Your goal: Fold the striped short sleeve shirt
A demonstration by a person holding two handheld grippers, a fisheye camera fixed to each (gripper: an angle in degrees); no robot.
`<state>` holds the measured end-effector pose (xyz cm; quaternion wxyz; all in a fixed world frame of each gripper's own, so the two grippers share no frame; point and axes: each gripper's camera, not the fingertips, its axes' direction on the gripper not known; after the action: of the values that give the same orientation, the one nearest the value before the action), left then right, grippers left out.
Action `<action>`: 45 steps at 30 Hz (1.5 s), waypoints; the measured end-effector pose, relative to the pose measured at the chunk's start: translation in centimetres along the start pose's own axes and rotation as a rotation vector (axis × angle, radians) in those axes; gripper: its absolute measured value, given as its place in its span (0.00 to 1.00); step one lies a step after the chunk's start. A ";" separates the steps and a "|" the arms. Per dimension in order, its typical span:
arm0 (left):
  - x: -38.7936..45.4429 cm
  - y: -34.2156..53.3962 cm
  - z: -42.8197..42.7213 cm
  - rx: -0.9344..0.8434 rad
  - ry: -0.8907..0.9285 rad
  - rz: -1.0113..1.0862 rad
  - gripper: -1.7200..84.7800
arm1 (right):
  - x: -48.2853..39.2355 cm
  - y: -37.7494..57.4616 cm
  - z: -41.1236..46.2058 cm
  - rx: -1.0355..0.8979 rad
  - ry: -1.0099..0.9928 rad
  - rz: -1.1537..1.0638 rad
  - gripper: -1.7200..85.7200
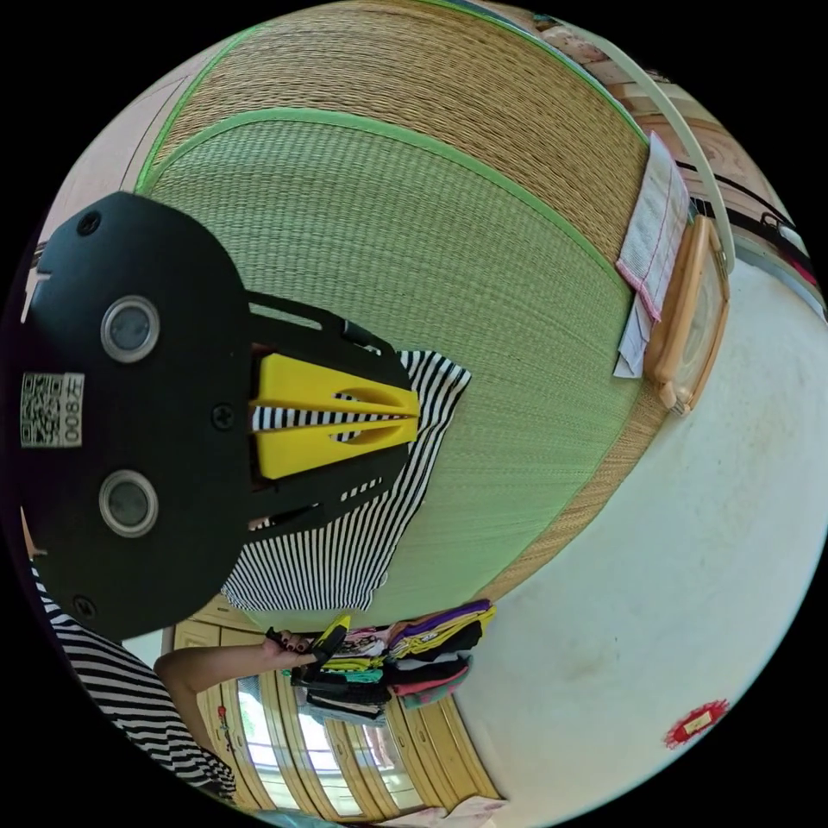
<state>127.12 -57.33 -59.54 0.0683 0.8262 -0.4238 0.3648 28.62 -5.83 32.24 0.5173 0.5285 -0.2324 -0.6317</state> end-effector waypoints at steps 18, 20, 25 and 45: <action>2.3 4.9 0.7 -0.168 -0.063 0.108 0.02 | -3.9 1.5 2.6 -0.152 0.248 -0.132 0.02; 2.6 4.7 0.8 -0.142 -0.067 0.126 0.02 | -3.3 1.0 3.8 -0.168 0.260 -0.118 0.02; 2.6 3.8 0.4 -0.119 -0.037 0.129 0.02 | -2.0 -0.1 3.6 -0.135 0.183 -0.096 0.02; 2.5 17.0 -12.0 -0.126 -0.098 -0.034 0.02 | -3.4 15.0 -1.6 -0.199 0.103 -0.130 0.02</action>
<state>108.77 -64.58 -52.54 0.1055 0.8443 -0.4347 0.2952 35.85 -7.73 45.72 0.5363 0.5200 -0.1068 -0.6561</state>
